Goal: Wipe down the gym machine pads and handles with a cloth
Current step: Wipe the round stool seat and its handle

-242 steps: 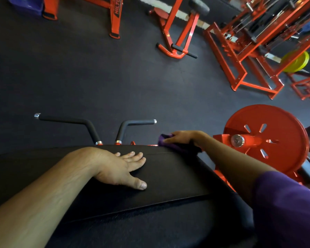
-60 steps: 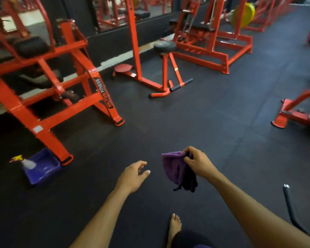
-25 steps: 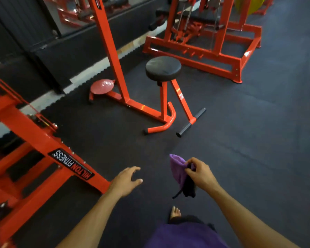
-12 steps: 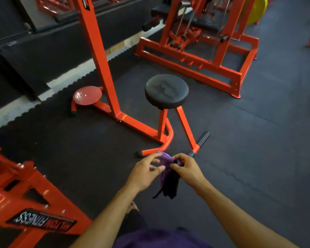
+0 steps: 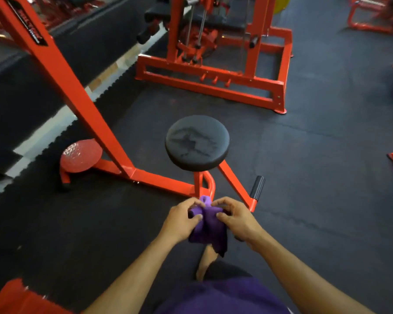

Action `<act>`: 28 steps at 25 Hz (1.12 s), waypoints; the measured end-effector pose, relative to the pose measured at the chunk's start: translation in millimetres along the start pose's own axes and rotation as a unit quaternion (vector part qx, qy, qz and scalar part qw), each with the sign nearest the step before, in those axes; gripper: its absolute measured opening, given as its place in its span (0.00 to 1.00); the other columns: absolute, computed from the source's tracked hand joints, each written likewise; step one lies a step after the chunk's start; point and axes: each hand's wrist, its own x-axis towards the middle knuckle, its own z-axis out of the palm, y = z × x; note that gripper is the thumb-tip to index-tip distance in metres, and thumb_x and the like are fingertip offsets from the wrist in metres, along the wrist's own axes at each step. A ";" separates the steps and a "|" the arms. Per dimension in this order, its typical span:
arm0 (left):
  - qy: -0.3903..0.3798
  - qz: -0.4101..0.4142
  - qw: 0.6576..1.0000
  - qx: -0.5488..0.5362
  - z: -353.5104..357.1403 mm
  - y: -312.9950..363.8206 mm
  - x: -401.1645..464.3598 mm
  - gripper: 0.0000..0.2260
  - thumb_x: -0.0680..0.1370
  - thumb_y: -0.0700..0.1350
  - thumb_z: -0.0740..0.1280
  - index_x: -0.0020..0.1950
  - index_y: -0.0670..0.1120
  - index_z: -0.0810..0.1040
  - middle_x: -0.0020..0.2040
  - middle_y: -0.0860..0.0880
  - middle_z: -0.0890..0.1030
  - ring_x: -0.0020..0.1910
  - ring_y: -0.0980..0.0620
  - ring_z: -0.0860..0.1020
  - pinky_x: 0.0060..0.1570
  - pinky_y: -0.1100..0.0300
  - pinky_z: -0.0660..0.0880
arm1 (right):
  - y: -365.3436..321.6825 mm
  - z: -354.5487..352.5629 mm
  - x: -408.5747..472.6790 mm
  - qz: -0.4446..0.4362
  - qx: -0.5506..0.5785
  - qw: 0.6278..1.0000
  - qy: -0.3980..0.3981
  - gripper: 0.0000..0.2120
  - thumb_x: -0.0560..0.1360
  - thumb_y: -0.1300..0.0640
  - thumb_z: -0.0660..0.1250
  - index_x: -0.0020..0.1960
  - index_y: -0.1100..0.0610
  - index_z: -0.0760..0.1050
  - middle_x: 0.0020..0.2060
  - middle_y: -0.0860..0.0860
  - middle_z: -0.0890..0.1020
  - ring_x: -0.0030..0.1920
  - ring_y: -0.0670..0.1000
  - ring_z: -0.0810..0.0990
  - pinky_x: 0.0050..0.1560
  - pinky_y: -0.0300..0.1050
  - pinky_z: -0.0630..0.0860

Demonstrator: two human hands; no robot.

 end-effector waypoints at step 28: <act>-0.146 0.178 0.894 0.384 -133.9 -72.4 345.0 0.35 0.82 0.52 0.67 0.85 0.51 0.52 0.85 0.46 0.48 0.83 0.44 0.51 0.80 0.45 0.56 | -40.1 8.4 118.8 0.181 0.071 0.894 0.404 0.16 0.72 0.72 0.67 0.48 0.52 0.80 0.45 0.47 0.86 0.46 0.46 0.83 0.52 0.41 0.77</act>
